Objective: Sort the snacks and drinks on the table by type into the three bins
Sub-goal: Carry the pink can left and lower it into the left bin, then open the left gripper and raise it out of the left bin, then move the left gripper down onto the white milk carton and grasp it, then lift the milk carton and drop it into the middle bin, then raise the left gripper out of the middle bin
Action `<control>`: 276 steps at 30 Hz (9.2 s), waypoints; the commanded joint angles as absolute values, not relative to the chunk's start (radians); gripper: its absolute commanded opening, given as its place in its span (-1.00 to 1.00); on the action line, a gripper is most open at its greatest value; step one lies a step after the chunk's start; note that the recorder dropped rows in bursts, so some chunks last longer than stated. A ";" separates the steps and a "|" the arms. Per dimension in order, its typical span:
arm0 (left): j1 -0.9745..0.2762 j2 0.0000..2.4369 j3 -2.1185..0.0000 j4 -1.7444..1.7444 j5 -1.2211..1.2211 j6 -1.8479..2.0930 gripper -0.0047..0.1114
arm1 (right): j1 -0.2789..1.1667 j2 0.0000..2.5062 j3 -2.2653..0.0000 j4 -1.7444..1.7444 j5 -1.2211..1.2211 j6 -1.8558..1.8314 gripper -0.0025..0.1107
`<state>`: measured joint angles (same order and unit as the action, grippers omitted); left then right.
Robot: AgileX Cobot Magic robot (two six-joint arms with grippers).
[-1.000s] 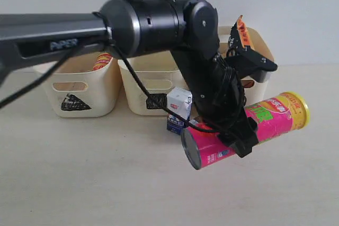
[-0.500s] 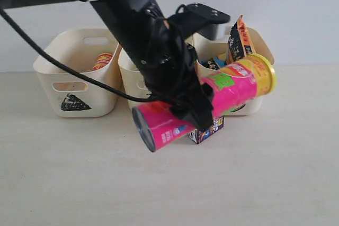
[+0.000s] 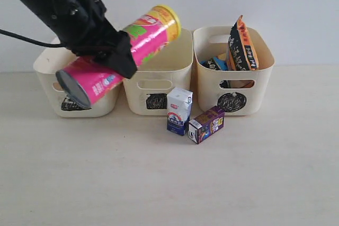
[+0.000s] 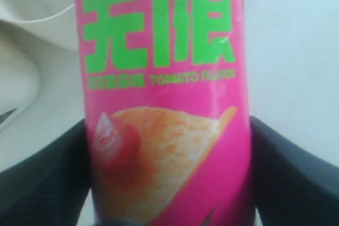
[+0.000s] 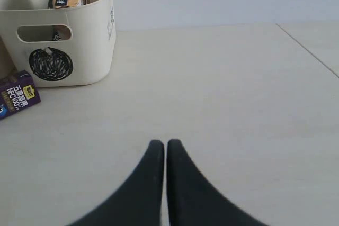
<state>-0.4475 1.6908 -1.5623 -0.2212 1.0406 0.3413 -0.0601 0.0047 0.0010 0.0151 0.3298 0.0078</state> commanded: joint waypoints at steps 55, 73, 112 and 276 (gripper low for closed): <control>-0.167 2.329 -2.168 0.121 0.762 0.057 0.57 | -0.060 0.000 0.000 0.013 0.322 0.006 -0.96; -0.172 2.114 -2.061 0.042 0.936 0.218 -0.84 | -0.060 0.000 0.000 0.013 0.322 0.006 -0.96; -0.613 1.675 -1.313 -0.348 0.558 0.731 -0.84 | -0.060 0.000 0.000 0.013 0.322 0.006 -0.96; -0.557 2.193 -1.826 0.538 0.378 0.406 0.49 | -0.060 0.000 0.000 0.013 0.322 0.006 -0.96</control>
<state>-0.5576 2.1976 -1.8228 0.5340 0.3914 0.4285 -0.0601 0.0047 0.0010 0.0151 0.3298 0.0078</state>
